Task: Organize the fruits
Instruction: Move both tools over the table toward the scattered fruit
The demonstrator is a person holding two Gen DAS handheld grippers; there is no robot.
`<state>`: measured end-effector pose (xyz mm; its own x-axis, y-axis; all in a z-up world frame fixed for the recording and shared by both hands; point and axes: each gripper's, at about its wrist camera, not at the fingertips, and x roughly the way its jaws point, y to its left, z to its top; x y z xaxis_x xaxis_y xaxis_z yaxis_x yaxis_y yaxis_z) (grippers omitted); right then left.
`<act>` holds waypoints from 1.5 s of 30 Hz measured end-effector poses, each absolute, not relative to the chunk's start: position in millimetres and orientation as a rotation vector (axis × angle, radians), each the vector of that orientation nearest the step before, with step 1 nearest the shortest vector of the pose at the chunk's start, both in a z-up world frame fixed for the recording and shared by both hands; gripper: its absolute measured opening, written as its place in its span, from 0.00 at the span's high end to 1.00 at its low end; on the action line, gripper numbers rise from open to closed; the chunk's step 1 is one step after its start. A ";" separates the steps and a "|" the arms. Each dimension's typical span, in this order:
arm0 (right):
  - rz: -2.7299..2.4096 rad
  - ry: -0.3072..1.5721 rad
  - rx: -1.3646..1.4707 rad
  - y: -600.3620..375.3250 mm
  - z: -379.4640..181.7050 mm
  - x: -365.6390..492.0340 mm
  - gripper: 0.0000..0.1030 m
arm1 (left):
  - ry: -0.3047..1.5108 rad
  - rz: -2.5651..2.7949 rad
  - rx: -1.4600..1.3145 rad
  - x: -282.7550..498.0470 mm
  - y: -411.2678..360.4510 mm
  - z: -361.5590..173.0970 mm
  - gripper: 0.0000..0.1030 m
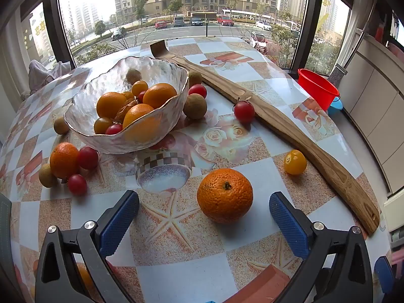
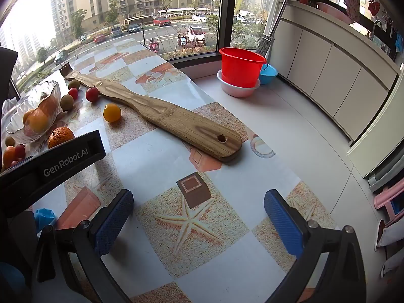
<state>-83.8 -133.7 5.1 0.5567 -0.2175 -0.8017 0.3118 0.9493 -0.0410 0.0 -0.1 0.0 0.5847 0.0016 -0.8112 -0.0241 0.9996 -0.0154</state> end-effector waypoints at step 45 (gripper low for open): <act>0.119 1.407 0.046 -36.6 150.5 -138.3 0.00 | 1.315 -0.122 0.080 -171.8 160.2 163.5 0.00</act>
<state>-138.3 -36.6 150.5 0.1585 0.1104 -0.9812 -0.0554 0.9932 0.1028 -171.8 160.2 163.5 0.2482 -0.0438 -0.9677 0.1350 0.9908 -0.0102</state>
